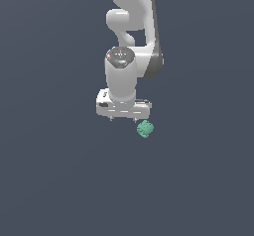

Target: Pick up the object and move it to a goal position.

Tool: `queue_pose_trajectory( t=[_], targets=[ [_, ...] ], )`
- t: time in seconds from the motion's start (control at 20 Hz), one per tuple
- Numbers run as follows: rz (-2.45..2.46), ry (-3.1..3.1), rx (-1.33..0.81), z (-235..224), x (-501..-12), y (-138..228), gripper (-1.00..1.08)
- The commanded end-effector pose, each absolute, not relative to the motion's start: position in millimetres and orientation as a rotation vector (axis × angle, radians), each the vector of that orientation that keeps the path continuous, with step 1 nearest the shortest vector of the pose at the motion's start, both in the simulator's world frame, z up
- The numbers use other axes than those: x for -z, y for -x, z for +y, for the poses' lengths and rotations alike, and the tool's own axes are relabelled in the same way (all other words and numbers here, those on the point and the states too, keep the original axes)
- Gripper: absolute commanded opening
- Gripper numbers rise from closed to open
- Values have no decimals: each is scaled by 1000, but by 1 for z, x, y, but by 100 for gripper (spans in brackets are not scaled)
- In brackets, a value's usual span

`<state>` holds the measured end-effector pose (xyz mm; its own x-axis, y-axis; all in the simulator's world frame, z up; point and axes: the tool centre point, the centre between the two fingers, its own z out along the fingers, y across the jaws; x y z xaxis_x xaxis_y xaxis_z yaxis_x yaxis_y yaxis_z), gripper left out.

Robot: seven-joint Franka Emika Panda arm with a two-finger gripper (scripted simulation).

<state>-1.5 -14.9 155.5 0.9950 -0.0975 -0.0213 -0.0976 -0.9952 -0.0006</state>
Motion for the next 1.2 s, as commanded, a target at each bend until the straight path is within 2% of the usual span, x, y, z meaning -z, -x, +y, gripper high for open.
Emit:
queue_pose_trajectory(
  t=[0.0, 0.55, 1.15],
  targets=[
    [155, 3136, -33, -14, -155, 2, 100],
    [286, 3127, -29, 0, -147, 3, 100],
    [630, 3077, -19, 38, -124, 9, 100]
  ],
)
